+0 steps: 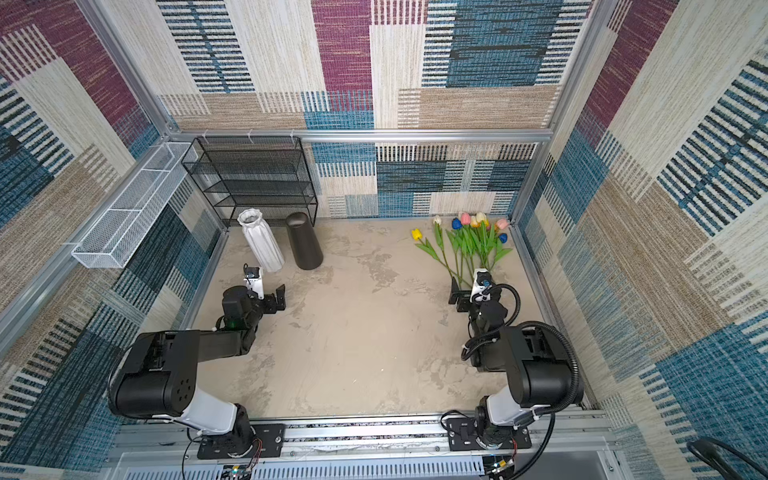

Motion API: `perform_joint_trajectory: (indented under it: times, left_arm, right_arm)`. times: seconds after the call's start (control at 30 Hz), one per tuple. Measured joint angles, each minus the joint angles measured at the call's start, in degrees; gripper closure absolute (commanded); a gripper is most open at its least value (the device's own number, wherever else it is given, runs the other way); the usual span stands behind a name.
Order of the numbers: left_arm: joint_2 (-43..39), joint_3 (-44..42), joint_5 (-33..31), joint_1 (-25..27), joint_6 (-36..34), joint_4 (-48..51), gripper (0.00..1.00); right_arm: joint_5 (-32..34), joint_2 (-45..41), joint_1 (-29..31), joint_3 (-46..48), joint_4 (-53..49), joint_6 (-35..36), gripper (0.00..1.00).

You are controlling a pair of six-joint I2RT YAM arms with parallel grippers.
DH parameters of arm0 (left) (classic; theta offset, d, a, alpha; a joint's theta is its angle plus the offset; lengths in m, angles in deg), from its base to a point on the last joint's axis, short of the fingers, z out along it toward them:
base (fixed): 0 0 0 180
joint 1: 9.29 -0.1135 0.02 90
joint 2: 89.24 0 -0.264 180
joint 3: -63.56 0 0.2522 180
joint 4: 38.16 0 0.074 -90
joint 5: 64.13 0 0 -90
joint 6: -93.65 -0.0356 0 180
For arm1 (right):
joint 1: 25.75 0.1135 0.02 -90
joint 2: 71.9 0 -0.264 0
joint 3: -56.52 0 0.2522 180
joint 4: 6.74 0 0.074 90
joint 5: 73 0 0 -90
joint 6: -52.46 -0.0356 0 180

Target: Arrange the flowers into the vase

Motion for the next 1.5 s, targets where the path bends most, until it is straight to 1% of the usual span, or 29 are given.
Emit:
perform_joint_trajectory:
  times: [1.0,1.07,1.1,1.17,1.2,1.27,1.33,1.4,1.43,1.5]
  left_arm:
    - [-0.2,-0.3,0.0,0.0,0.0,0.0,0.0]
    - [-1.9,-1.4,-0.2,0.5,0.0,0.2,0.0]
    - [-4.4,-2.1,-1.3,1.4,0.0,1.2,0.0]
    - [-13.0,-2.4,-3.2,4.5,-0.1,6.7,0.01]
    - [-19.3,-2.0,-3.5,6.2,0.0,9.6,0.01]
    - [-28.8,-0.3,-3.5,8.7,1.2,13.0,0.01]
    - [-34.2,1.6,-3.2,11.5,2.0,14.9,0.01]
    - [-34.6,4.2,-1.2,13.6,2.0,17.8,0.01]
    - [-33.6,5.6,-0.1,14.0,1.9,19.1,0.01]
    - [-30.0,8.2,0.0,14.1,1.7,20.5,0.01]
  right_arm:
    - [0.0,-0.6,0.0,0.1,-0.3,0.0,0.0]
    - [0.1,-3.4,0.0,0.1,-2.2,0.0,0.0]
    - [0.3,-6.7,0.0,-0.1,-5.0,-0.3,0.0]
    - [0.5,-15.6,0.0,-1.2,-11.0,-1.6,0.0]
    - [0.4,-21.6,0.2,-1.4,-13.5,-2.6,0.0]
    - [-1.3,-30.9,0.7,-2.0,-17.4,-4.5,0.0]
    - [-4.5,-37.7,1.2,-3.6,-21.7,-5.5,0.0]
    - [-7.6,-40.9,1.5,-5.2,-25.9,-6.1,0.0]
    - [-9.4,-41.5,1.6,-6.0,-27.9,-6.5,0.0]
    - [-11.9,-41.1,1.8,-7.2,-30.8,-7.0,0.0]
